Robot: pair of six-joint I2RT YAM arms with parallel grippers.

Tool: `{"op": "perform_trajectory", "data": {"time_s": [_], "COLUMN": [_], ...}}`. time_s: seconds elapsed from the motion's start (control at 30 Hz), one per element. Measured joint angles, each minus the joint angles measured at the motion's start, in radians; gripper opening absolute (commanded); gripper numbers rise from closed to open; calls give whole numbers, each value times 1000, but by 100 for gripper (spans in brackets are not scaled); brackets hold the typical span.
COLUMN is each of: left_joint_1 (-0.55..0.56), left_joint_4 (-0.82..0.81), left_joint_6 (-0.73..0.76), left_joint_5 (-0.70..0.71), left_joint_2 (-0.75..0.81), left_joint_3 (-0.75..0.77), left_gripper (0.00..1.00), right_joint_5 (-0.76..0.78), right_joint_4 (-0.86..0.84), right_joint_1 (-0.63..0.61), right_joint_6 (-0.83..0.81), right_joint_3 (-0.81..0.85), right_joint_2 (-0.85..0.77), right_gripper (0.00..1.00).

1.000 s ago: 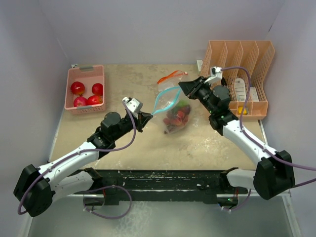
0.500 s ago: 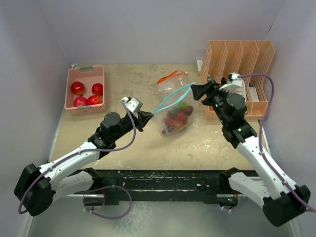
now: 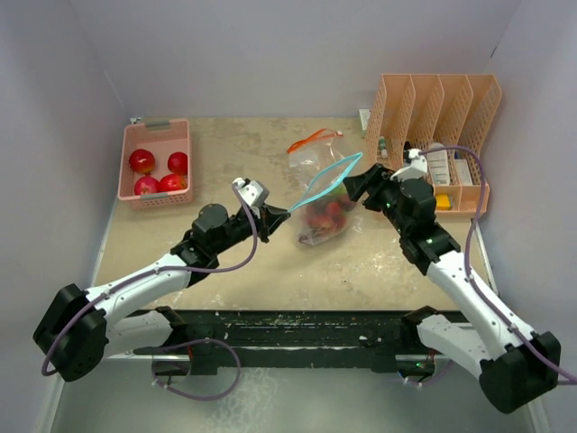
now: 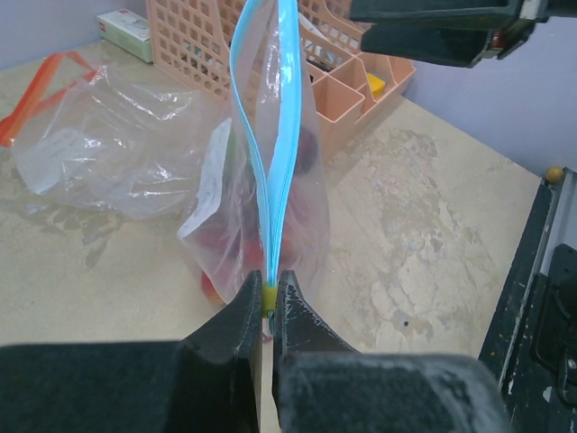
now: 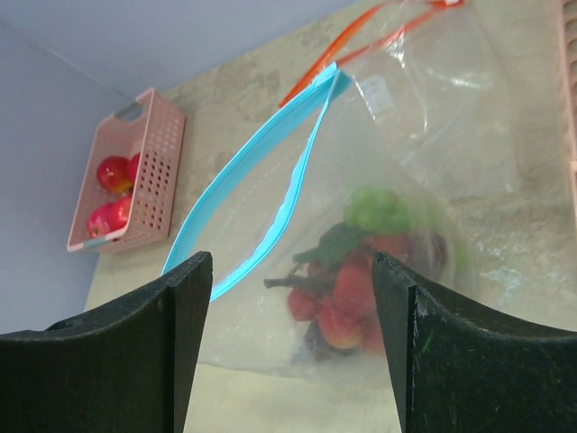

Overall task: Open the zip-top bag and remove the fake food
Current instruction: Open the zipper of the food storage bag at the center of the board.

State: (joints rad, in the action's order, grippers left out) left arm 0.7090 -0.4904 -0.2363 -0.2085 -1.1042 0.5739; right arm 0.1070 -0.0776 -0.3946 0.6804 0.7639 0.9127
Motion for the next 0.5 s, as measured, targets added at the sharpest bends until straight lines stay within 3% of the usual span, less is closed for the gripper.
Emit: {"op": "perform_trajectory", "data": {"time_s": [0.07,0.17,0.5], "left_joint_1": [6,13,34], "left_joint_4": [-5,-13,-22], "left_joint_6": [1,2,19], "left_joint_5": [-8,-13,-15], "left_joint_2": [-14,-26,-34], "left_joint_3": [0,0,0], "left_gripper": [0,1,1], "right_joint_5": [-29,-56,-112], "right_joint_4": [-23,-58,-166], "right_joint_1": [0,-6,-18], "right_joint_6": [16,40,109], "right_joint_3": [-2,-4,-10], "right_joint_2": [44,91,189], "right_gripper": [71,59,54]}}
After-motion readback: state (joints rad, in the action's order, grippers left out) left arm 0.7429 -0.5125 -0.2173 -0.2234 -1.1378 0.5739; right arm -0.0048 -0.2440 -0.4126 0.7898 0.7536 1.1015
